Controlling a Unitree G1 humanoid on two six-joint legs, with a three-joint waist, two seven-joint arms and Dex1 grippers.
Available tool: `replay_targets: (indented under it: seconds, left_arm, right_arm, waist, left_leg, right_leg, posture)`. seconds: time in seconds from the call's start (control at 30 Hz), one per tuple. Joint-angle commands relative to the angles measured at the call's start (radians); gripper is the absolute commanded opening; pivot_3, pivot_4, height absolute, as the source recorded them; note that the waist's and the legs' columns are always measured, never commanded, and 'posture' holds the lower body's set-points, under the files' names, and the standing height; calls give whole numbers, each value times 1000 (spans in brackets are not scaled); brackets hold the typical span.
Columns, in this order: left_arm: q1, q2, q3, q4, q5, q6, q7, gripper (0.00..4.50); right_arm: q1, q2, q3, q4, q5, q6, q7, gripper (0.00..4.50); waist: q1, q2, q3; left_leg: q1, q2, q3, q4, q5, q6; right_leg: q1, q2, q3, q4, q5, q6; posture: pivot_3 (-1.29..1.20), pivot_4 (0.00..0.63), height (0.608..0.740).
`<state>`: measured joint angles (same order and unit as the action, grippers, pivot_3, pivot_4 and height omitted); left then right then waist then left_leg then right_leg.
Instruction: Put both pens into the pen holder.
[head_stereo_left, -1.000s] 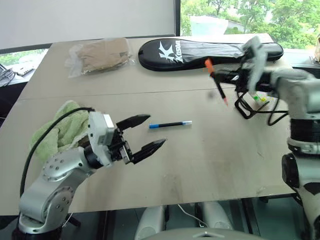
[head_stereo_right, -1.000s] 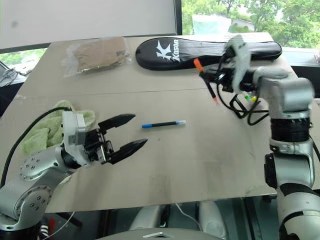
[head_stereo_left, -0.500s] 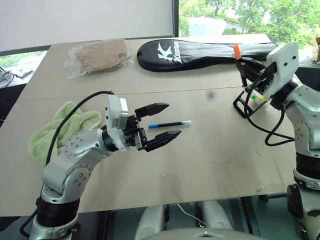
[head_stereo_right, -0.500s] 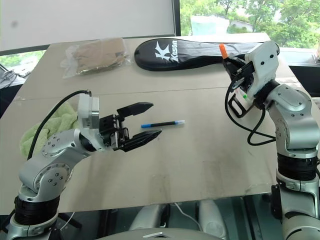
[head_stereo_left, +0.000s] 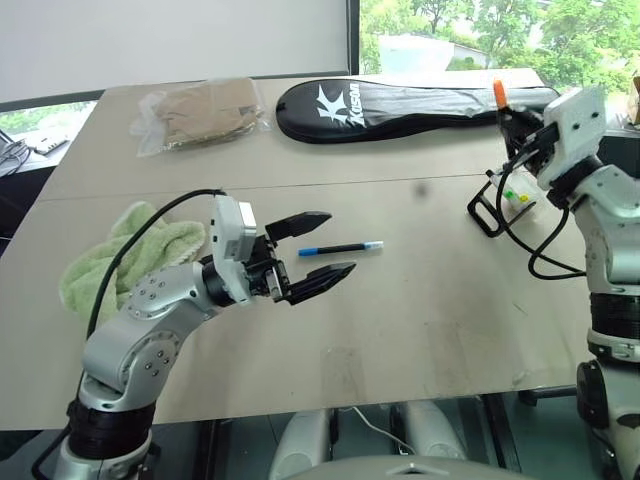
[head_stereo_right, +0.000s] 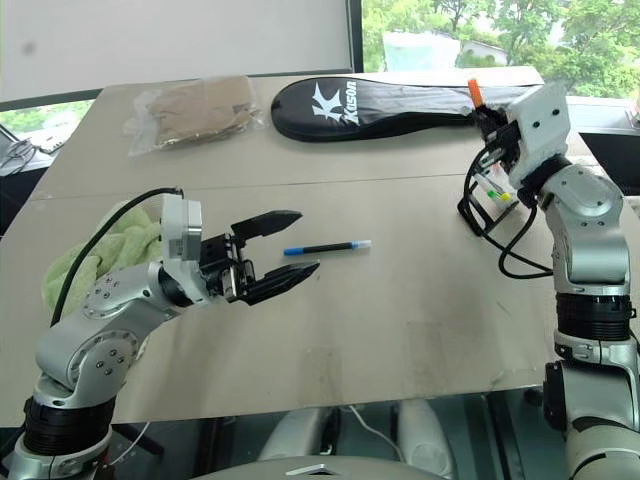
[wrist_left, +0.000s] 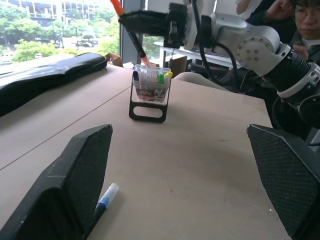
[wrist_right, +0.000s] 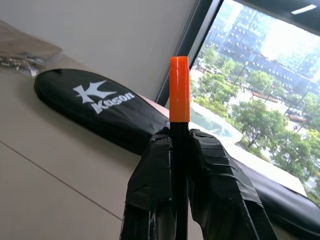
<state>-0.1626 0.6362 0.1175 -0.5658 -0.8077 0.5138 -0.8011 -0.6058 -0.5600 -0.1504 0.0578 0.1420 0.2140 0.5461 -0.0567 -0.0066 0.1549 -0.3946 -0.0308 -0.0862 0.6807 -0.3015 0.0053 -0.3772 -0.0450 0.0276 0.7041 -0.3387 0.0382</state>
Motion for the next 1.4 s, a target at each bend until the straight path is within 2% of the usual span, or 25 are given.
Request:
replay_targets:
  seconds: [0.03, 0.2, 0.3, 0.4, 0.53, 0.67, 0.73, 0.83, 0.97, 1.0, 1.03, 1.1, 1.23, 1.27, 1.3, 1.4]
  left_arm:
    - [-12, 5, 18, -44, -1, -4, 21, 4500]
    - [-11, 13, 17, -55, 1, 13, 56, 4500]
    - [-12, 30, 15, -46, 14, 33, 74, 4500]
    - [-27, 94, -18, -12, 95, 46, 57, 4500]
    - [-92, 191, -72, 97, 211, 58, 11, 4500]
    - [-284, 253, -202, 282, 311, 134, -68, 4500]
    - [-404, 252, -330, 421, 409, 118, -160, 4500]
    - [-512, 196, -439, 578, 502, 41, -259, 4500]
    - [-650, 76, -589, 864, 670, -154, -373, 4500]
    - [-673, 57, -608, 913, 697, -184, -398, 3973]
    - [-693, 41, -626, 962, 725, -220, -424, 3662]
    - [-717, 18, -642, 1030, 760, -261, -471, 2763]
    - [-716, -13, -611, 1088, 761, -315, -539, 655]
    - [-699, -17, -585, 1081, 733, -314, -562, 583]
    - [-681, -21, -552, 1064, 699, -309, -581, 29]
    - [-624, -36, -416, 925, 563, -206, -575, 29]
  right_arm:
    - [10, -10, 7, 33, -37, -98, -14, 62]
    - [30, -19, 8, 72, -49, -173, 1, 62]
    - [56, -32, 6, 60, -43, -185, 25, 1295]
    - [83, -47, -7, 4, -39, -164, 21, 2648]
    - [128, -54, -50, -200, 135, 76, 64, 4448]
    - [196, -150, -79, -514, 400, 364, 155, 4448]
    - [246, -189, -97, -638, 522, 475, 158, 4448]
    - [323, -200, -81, -714, 535, 521, 118, 4448]
    - [434, -119, -68, -749, 527, 552, -1, 4448]
    - [455, -108, -74, -756, 530, 562, -21, 4500]
    - [484, -103, -77, -768, 529, 570, -33, 4500]
    - [535, -92, -85, -792, 536, 582, -52, 4500]
    - [613, -41, -89, -836, 599, 600, -90, 4500]
    - [629, -21, -82, -848, 621, 611, -105, 4500]
    - [633, 3, -78, -854, 651, 623, -127, 4500]
    - [601, 71, -63, -848, 749, 666, -196, 4500]
  waist:
    - [-1, 0, 0]
    - [-4, 0, 0]
    - [-2, 0, 0]
    - [1, 0, 0]
    - [4, 1, 1]
    - [16, 2, 1]
    - [27, 2, 1]
    - [28, 1, 1]
    - [27, -1, 2]
    - [28, -1, 2]
    - [28, -1, 2]
    - [27, 0, 2]
    - [20, 0, 1]
    - [18, 0, 1]
    - [17, 0, 1]
    - [13, 0, 1]
  left_leg:
    - [0, 0, 0, 0, 0, 0]
    - [0, 0, 1, 1, 0, 0]
    - [0, 0, 0, 1, 0, 0]
    - [0, 0, 0, 1, 0, 0]
    - [0, 0, 0, 1, 0, 0]
    - [-1, 0, -2, 0, 0, 0]
    - [-2, 0, -3, 1, 0, 0]
    - [-2, -1, -4, 2, 0, 1]
    - [-3, -2, -3, 4, -1, 1]
    - [-3, -2, -3, 4, -1, 1]
    - [-3, -2, -3, 4, -1, 1]
    - [-4, -2, -3, 4, -1, 1]
    - [-3, -2, -3, 4, -1, 1]
    - [-2, -2, -3, 5, -1, 1]
    - [-3, -2, -3, 4, -1, 1]
    - [-2, -1, -4, 5, -1, 1]
  right_leg:
    - [0, 0, 0, 0, 0, 0]
    - [0, 0, 1, 0, 0, 0]
    - [0, 0, 0, 0, 0, 0]
    - [0, 0, 0, 0, 0, 0]
    - [0, 0, 1, 1, 0, 0]
    - [0, 1, -1, 1, 0, 0]
    - [0, 2, -3, 1, 0, 0]
    - [2, 5, -6, -1, 0, 0]
    - [1, 5, -6, -1, 1, 1]
    - [1, 5, -6, -1, 1, 1]
    - [0, 5, -6, 0, 1, 1]
    - [0, 5, -7, 0, 1, 1]
    - [1, 5, -6, 0, 1, 1]
    - [1, 5, -6, 1, 1, 1]
    - [0, 5, -6, 1, 1, 1]
    - [0, 2, -4, 2, 1, 1]
  posture:
    - [0, 150, 740]
    - [0, 150, 740]
    - [0, 150, 740]
    - [0, 150, 740]
    - [0, 150, 740]
    - [0, 150, 740]
    - [0, 150, 740]
    - [0, 150, 740]
    - [0, 150, 740]
    - [0, 150, 740]
    - [0, 150, 740]
    - [0, 150, 740]
    - [0, 150, 740]
    - [0, 150, 740]
    - [0, 150, 740]
    - [0, 150, 740]
